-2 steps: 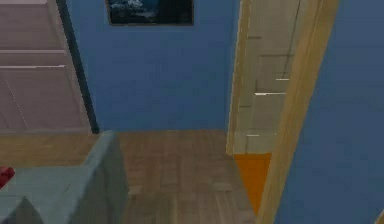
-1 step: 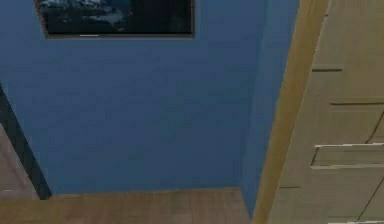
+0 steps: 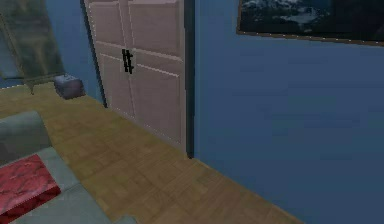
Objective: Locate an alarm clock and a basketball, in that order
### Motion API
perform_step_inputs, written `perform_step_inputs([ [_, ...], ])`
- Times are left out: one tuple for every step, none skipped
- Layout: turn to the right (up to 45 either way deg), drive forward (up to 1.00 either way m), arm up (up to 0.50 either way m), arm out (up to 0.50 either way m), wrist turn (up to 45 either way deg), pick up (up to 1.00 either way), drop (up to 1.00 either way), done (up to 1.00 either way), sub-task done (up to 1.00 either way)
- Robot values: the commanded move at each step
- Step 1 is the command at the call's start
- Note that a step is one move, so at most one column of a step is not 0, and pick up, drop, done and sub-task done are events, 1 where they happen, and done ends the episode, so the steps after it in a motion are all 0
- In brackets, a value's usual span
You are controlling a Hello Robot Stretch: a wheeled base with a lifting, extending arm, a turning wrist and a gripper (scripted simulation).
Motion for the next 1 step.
perform_step_inputs([
  [-3.0, 0.00, 0.00, 0.00, 0.0, 0.00, 0.00, 0.00, 0.00],
])
